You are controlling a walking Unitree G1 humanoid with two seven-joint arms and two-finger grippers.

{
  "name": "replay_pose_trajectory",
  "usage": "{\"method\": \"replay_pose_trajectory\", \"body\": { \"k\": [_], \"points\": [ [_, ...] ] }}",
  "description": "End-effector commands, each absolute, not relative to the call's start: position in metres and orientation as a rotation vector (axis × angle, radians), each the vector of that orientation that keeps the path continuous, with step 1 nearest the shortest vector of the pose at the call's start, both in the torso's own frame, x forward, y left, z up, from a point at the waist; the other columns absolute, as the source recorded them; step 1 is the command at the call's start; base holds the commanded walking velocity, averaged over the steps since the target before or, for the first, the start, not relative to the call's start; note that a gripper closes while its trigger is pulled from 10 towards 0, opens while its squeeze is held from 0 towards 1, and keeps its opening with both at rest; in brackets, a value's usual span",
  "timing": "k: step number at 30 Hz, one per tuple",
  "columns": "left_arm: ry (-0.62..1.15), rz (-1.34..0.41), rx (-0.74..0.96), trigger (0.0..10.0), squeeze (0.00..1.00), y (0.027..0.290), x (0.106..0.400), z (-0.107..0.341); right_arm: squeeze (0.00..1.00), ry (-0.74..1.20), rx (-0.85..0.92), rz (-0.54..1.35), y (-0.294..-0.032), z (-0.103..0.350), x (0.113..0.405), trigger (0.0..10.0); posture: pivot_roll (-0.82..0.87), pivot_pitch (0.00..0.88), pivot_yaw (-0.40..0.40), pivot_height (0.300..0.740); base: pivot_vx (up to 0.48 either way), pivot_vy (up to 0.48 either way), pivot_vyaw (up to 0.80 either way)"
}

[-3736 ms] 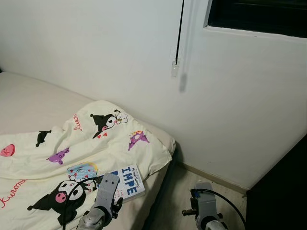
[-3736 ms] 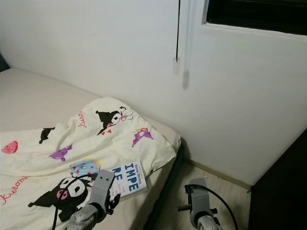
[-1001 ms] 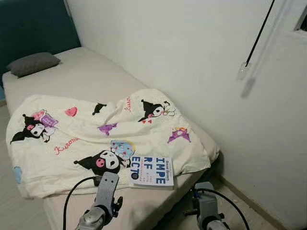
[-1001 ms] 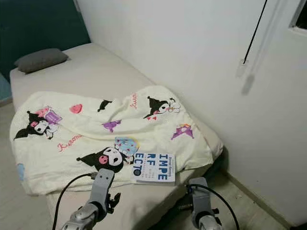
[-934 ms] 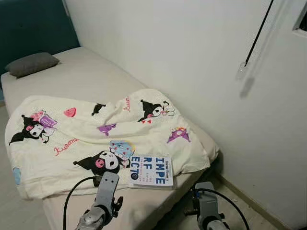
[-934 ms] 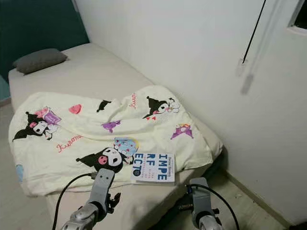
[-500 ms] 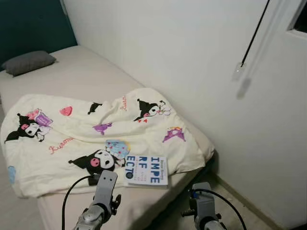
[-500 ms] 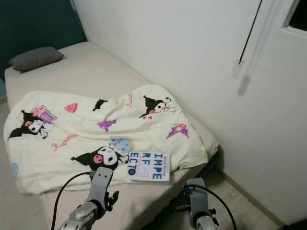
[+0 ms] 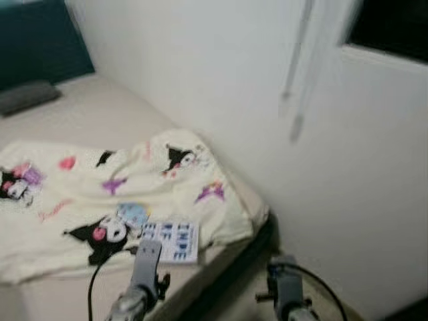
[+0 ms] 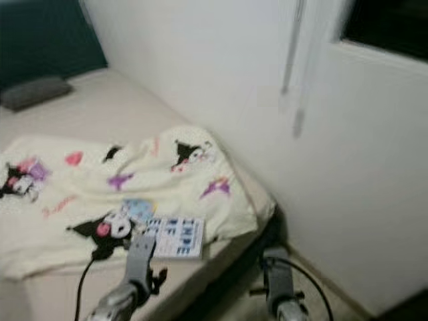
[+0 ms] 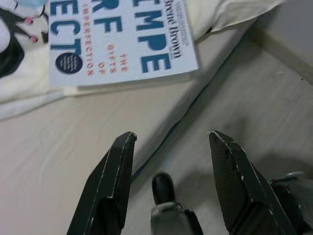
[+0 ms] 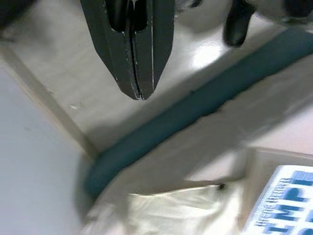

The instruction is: Clean up the room

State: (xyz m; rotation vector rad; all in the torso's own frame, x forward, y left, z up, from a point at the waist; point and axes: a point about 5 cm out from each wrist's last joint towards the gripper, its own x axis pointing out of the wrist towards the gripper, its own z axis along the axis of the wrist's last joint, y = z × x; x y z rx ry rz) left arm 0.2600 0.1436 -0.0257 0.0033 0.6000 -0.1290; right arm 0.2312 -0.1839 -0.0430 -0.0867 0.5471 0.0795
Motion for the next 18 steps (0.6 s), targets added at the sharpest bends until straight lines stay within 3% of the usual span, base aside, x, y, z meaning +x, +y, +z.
{"method": "replay_pose_trajectory", "body": {
  "k": [1,18],
  "points": [
    [0.613,-0.103,0.007,10.0,0.0,0.1525,0.2558,-0.0289,0.0,0.567,-0.062,0.087,-0.1767,-0.0472,0.227,10.0,0.02,0.135,0.025,0.729,0.0,0.0,0.0],
    [0.593,-0.124,0.047,10.0,0.0,0.1504,0.2538,-0.0288,0.0,0.564,-0.118,0.132,-0.175,-0.0471,0.2265,10.0,0.02,0.124,0.025,0.729,0.0,0.0,0.05]
  ]
}}
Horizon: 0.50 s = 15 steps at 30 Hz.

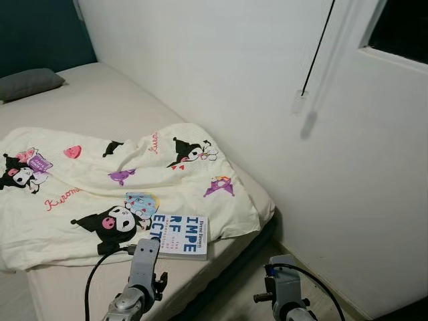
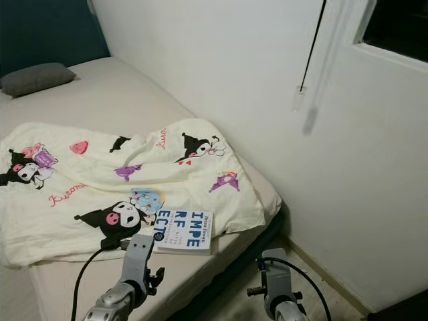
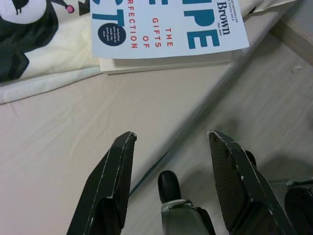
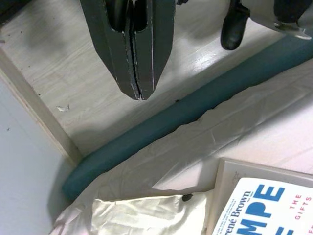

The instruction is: Clean up the room

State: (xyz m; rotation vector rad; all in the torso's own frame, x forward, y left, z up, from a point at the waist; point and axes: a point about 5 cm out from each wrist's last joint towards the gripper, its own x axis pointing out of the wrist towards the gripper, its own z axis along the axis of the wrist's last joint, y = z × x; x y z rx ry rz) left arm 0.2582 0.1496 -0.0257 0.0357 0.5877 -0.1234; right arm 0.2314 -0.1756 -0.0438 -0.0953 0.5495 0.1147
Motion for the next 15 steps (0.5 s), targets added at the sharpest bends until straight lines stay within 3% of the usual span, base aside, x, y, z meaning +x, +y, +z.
{"method": "replay_pose_trajectory", "body": {
  "k": [1,15],
  "points": [
    [0.595,-0.123,0.048,10.0,0.0,0.1505,0.2537,-0.0293,0.0,0.563,-0.119,0.131,-0.175,-0.047,0.2266,10.0,0.02,0.124,0.025,0.729,0.0,0.0,0.8],
    [0.58,-0.119,0.039,10.0,0.0,0.1494,0.2552,-0.0271,0.0,0.552,-0.103,0.143,-0.1731,-0.0446,0.2303,10.0,0.02,0.118,0.021,0.729,0.0,0.0,0.8]
  ]
}}
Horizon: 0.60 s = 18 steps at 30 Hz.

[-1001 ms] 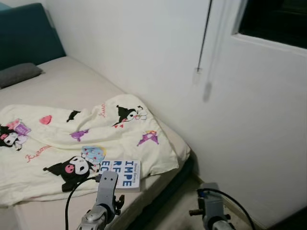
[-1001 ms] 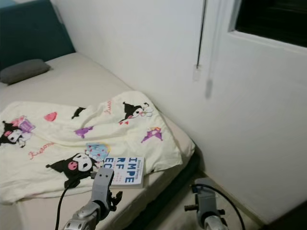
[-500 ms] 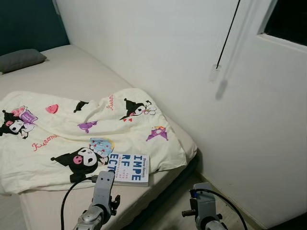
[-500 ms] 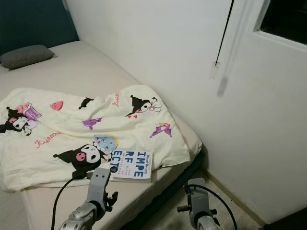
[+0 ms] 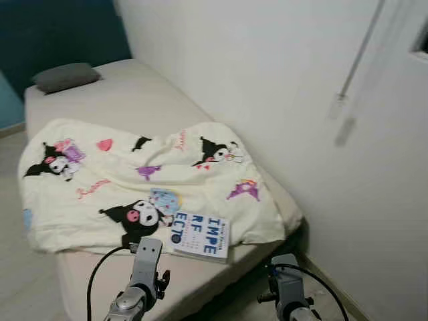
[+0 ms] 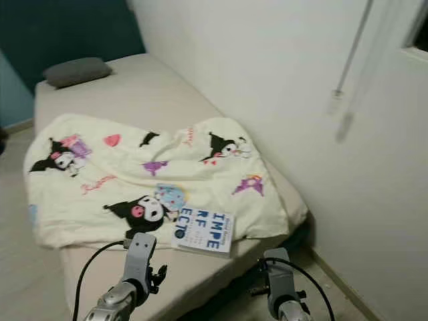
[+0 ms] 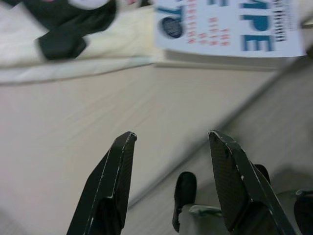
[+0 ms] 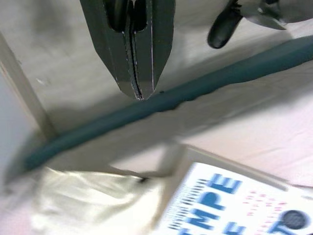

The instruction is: Clean up the room

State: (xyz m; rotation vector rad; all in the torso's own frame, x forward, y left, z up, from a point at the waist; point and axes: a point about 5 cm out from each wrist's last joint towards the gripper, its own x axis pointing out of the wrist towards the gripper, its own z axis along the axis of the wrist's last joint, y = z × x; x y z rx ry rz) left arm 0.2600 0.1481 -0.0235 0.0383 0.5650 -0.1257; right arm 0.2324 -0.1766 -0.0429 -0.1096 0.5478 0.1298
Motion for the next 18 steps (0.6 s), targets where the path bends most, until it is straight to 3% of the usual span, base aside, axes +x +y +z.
{"method": "replay_pose_trajectory", "body": {
  "k": [1,13,18],
  "points": [
    [0.577,-0.122,0.041,10.0,0.0,0.149,0.2551,-0.0269,0.0,0.55,-0.102,0.144,-0.1726,-0.0447,0.2301,10.0,0.02,0.119,0.022,0.729,0.0,0.0,0.8],
    [0.574,-0.145,0.048,10.0,0.0,0.1443,0.2558,-0.0255,0.0,0.553,-0.095,0.138,-0.1725,-0.0461,0.2276,10.0,0.02,0.127,0.028,0.729,0.0,0.0,0.8],
    [0.574,-0.159,0.046,10.0,0.0,0.1421,0.2566,-0.0248,0.0,0.56,-0.069,0.105,-0.1754,-0.0469,0.2268,10.0,0.02,0.129,0.029,0.729,0.0,0.0,0.0]
  ]
}}
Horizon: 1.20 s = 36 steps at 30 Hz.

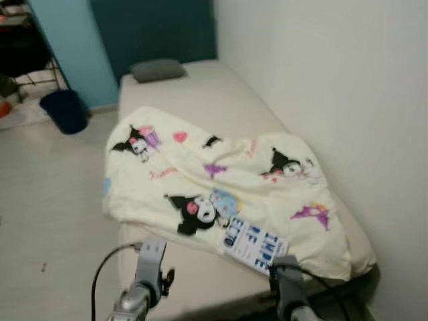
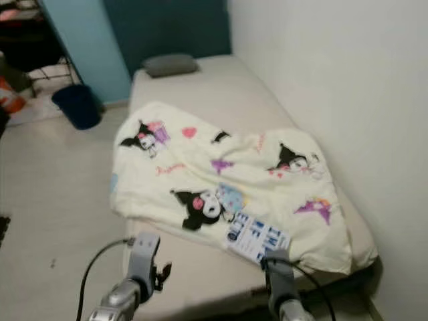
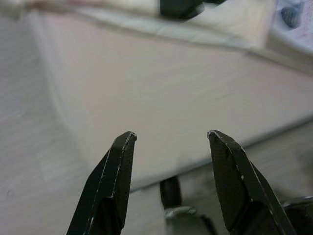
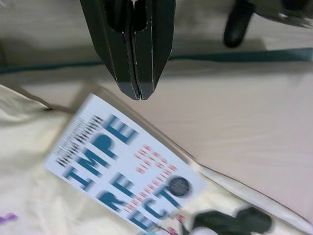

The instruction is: Clean up the room

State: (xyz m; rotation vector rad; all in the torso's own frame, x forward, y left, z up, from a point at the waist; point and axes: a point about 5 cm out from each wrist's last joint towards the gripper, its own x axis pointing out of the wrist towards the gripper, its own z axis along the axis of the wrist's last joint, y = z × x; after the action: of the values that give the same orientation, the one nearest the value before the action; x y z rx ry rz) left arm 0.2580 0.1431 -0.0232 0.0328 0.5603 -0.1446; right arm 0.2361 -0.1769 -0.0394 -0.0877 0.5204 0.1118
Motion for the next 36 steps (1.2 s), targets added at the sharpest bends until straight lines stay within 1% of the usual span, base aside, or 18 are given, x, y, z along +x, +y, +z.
{"method": "replay_pose_trajectory", "body": {
  "k": [1,3,19,21,24,29,36],
  "points": [
    [0.575,-0.161,0.044,10.0,0.0,0.1414,0.2567,-0.0247,0.0,0.562,-0.068,0.101,-0.1757,-0.0471,0.2266,10.0,0.02,0.132,0.03,0.729,0.0,0.0,0.0],
    [0.578,-0.163,0.036,10.0,0.0,0.1407,0.2567,-0.0247,0.0,0.564,-0.068,0.101,-0.1756,-0.0472,0.2265,10.0,0.02,0.132,0.029,0.729,0.0,0.0,0.0],
    [0.587,-0.151,0.026,10.0,0.0,0.1399,0.2558,-0.0252,0.0,0.565,-0.065,0.101,-0.1761,-0.0472,0.2264,10.0,0.02,0.138,0.025,0.729,0.0,-0.47,0.0],
    [0.593,-0.136,0.0,10.0,0.0,0.1406,0.2557,-0.0257,0.0,0.565,-0.065,0.102,-0.176,-0.0472,0.2263,10.0,0.02,0.139,0.023,0.729,0.0,-0.441,0.0],
    [0.627,-0.101,-0.05,10.0,0.0,0.1436,0.255,-0.0277,0.0,0.565,-0.065,0.103,-0.1763,-0.0472,0.2263,10.0,0.02,0.142,0.023,0.729,0.0,0.32,0.0],
    [0.616,-0.091,-0.041,10.0,0.0,0.1465,0.2538,-0.0274,0.0,0.565,-0.064,0.102,-0.1765,-0.047,0.2267,10.0,0.02,0.145,0.021,0.729,0.0,0.48,0.0],
    [0.593,-0.079,-0.03,10.0,0.0,0.1485,0.2535,-0.0258,0.0,0.561,-0.064,0.105,-0.1755,-0.0462,0.228,10.0,0.02,0.149,0.02,0.729,0.0,0.0,0.0]
  ]
}}
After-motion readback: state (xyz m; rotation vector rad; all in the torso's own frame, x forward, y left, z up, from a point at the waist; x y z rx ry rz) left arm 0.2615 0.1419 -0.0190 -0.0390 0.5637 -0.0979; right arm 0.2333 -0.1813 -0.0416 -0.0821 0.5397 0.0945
